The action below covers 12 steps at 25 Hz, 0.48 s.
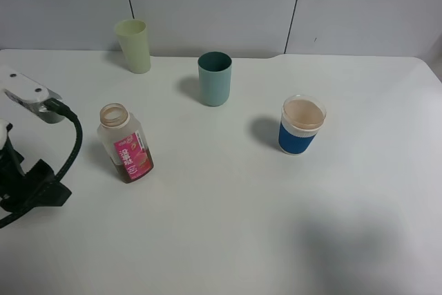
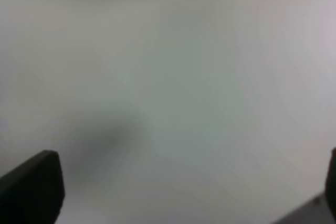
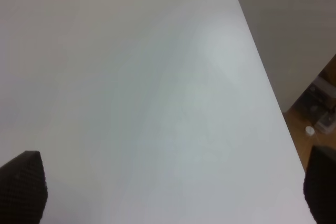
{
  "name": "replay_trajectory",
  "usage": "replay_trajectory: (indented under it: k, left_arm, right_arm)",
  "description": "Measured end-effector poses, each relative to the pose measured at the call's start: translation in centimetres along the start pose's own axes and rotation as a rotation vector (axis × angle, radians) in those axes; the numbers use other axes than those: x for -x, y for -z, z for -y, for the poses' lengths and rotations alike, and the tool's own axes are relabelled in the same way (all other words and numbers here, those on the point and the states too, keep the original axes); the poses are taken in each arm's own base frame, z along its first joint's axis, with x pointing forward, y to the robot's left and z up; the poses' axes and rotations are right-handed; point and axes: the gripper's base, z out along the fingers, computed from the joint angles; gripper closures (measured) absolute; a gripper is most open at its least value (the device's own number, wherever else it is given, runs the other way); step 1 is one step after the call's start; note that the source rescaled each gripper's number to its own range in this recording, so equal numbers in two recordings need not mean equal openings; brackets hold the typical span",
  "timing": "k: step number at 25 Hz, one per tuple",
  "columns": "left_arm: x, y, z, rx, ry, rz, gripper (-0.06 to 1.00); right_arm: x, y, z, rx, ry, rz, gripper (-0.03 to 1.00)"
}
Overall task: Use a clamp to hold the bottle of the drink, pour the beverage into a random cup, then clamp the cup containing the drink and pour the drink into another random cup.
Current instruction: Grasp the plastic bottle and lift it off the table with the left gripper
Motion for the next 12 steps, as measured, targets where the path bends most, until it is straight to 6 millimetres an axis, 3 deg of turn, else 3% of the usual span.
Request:
replay_trajectory:
  k: [5, 12]
  left_arm:
    - [-1.0, -2.5, 0.9, -0.005, 0.001, 0.057, -0.06]
    - [-1.6, -3.8, 1.2, 0.024, 0.053, 0.2, -0.06]
  right_arm:
    - [0.0, 0.0, 0.0, 0.0, 0.0, 0.0, -0.03]
    - [0.0, 0.0, 0.0, 0.0, 0.0, 0.0, -0.03]
